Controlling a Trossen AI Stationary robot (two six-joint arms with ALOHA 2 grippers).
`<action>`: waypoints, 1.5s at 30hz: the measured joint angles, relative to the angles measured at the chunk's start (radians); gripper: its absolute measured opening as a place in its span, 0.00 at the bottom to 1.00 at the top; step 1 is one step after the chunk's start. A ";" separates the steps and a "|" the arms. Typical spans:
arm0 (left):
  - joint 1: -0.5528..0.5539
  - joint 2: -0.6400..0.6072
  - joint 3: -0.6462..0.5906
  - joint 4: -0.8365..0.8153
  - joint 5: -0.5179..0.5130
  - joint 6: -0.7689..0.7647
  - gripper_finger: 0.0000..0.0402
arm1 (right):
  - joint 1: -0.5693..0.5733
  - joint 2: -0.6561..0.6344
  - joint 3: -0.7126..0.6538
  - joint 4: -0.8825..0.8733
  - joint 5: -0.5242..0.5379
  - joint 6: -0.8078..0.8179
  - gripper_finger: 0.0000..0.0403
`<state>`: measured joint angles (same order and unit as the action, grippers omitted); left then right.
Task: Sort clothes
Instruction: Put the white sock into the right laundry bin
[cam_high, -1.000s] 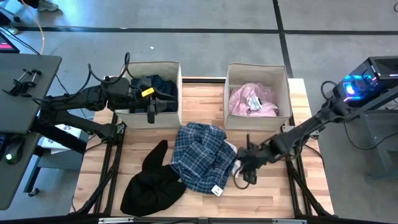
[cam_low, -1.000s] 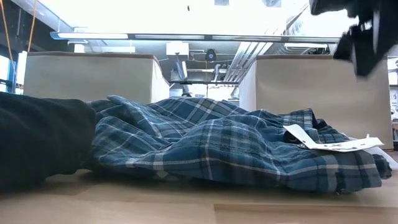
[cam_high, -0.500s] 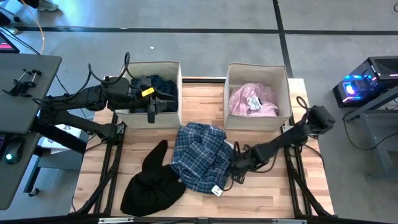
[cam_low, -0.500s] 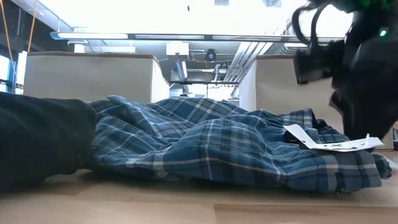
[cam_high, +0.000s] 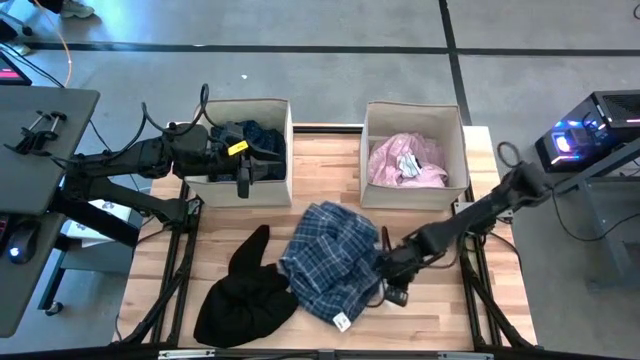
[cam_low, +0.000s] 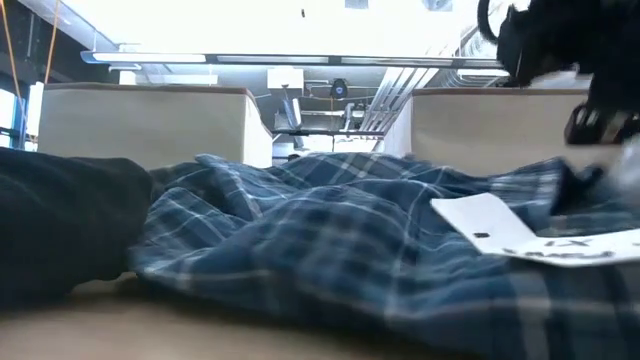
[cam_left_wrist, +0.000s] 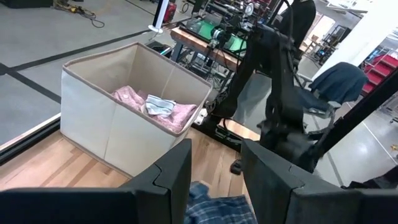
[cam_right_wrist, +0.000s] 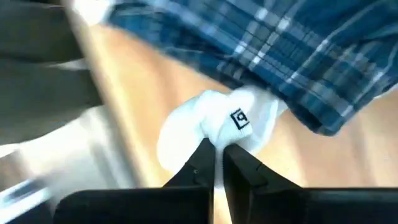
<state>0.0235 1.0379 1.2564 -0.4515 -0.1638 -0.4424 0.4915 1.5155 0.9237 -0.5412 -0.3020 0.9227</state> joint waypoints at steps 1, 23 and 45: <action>0.000 0.000 0.000 0.000 0.000 0.000 0.31 | 0.000 -0.033 0.000 0.013 -0.030 0.017 0.01; 0.000 0.000 0.000 0.000 0.000 0.000 0.31 | -0.107 -0.556 0.208 0.145 0.471 -0.129 0.00; 0.000 0.000 0.000 0.000 -0.015 0.000 0.31 | -0.671 -0.555 0.662 -0.578 0.908 -0.221 0.00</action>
<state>0.0237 1.0381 1.2564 -0.4511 -0.1787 -0.4419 -0.1792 0.9604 1.5857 -1.1191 0.6056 0.7022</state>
